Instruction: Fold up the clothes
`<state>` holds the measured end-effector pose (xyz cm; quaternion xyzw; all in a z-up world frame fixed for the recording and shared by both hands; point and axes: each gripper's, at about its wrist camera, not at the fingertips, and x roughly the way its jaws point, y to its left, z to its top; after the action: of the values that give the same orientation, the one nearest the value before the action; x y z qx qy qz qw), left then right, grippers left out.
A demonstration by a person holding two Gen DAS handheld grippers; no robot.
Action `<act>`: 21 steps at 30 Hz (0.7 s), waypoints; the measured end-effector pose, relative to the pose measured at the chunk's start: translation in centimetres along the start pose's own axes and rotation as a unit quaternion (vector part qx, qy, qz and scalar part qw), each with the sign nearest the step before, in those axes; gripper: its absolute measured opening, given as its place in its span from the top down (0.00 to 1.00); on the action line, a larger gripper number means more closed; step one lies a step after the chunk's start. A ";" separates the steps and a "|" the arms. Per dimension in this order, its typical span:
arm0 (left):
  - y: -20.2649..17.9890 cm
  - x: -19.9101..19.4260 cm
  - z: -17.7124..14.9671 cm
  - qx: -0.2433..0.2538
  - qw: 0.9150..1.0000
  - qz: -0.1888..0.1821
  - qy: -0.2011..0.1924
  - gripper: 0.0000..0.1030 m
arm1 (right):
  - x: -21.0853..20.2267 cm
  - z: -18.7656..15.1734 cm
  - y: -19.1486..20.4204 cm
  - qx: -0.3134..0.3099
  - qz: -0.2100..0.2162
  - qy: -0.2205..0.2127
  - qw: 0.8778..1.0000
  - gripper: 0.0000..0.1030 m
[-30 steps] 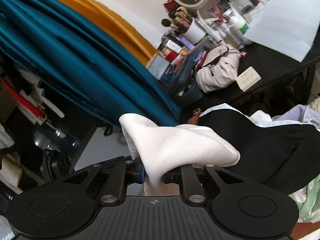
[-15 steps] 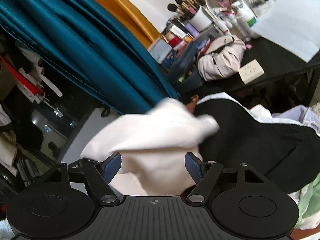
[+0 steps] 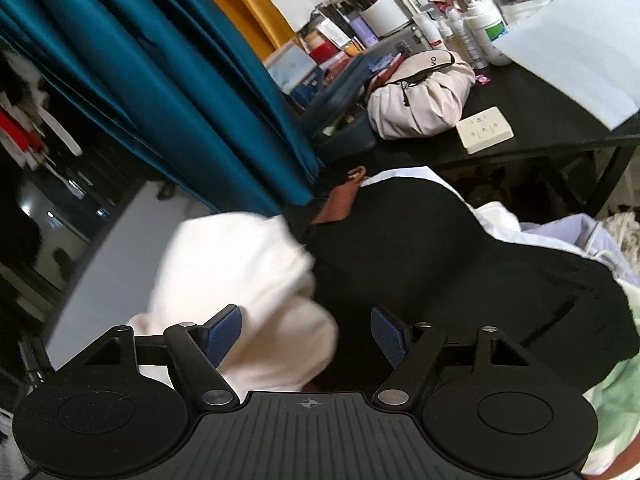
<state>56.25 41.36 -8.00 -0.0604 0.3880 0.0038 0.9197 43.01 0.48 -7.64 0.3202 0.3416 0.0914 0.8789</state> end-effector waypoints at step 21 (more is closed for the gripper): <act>1.9 -2.1 1.0 0.146 0.987 -0.057 0.026 0.23 | 8.2 0.2 2.5 -0.011 0.009 0.089 0.996 0.28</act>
<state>55.42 43.45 -6.02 0.0526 0.4044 -0.1073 0.9068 49.46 5.42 -10.43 0.3046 0.4147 0.1310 0.8474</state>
